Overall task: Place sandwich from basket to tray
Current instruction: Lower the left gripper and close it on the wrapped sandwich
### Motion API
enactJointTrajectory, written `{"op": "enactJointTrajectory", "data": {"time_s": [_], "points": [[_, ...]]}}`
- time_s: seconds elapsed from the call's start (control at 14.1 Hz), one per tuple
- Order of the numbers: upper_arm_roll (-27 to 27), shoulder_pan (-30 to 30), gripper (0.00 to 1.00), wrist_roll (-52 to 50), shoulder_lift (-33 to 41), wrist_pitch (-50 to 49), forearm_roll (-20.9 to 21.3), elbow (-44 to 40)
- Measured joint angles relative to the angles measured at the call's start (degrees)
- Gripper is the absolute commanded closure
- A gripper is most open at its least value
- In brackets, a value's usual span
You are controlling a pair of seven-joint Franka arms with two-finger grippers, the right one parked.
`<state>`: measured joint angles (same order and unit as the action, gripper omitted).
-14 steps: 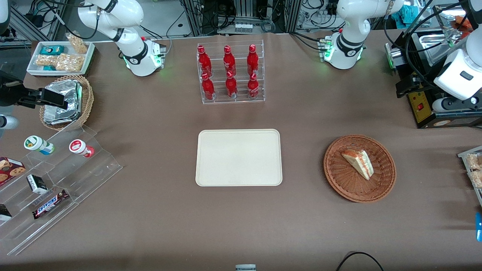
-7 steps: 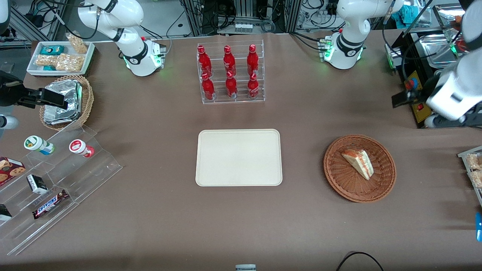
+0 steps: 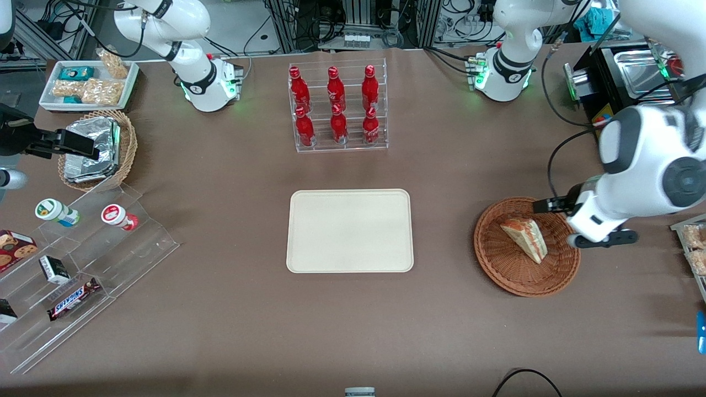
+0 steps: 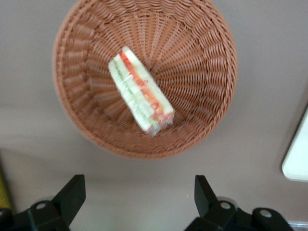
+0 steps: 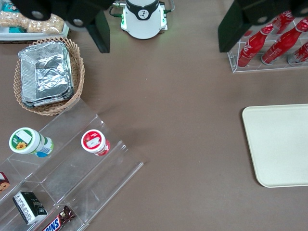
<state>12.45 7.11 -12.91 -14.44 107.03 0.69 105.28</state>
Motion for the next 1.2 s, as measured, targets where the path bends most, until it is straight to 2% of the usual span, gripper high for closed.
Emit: {"op": "enactJointTrajectory", "data": {"time_s": [0.35,0.57,0.92,0.99,1.13,1.2], "points": [[-0.01,0.01,0.00,-14.01,-0.02,17.06,-0.73,10.83],[-0.02,-0.01,0.00,-23.89,-0.98,22.64,-0.80,13.07],[-0.03,-0.01,0.00,-26.80,-3.85,28.56,-0.80,14.79],[-0.05,-0.01,0.07,-26.90,-4.74,29.34,-0.80,14.92],[-0.14,0.00,0.34,-27.08,-6.30,30.07,-0.81,14.96],[-0.26,0.01,0.43,-27.19,-6.67,30.27,-0.81,14.95]]}}
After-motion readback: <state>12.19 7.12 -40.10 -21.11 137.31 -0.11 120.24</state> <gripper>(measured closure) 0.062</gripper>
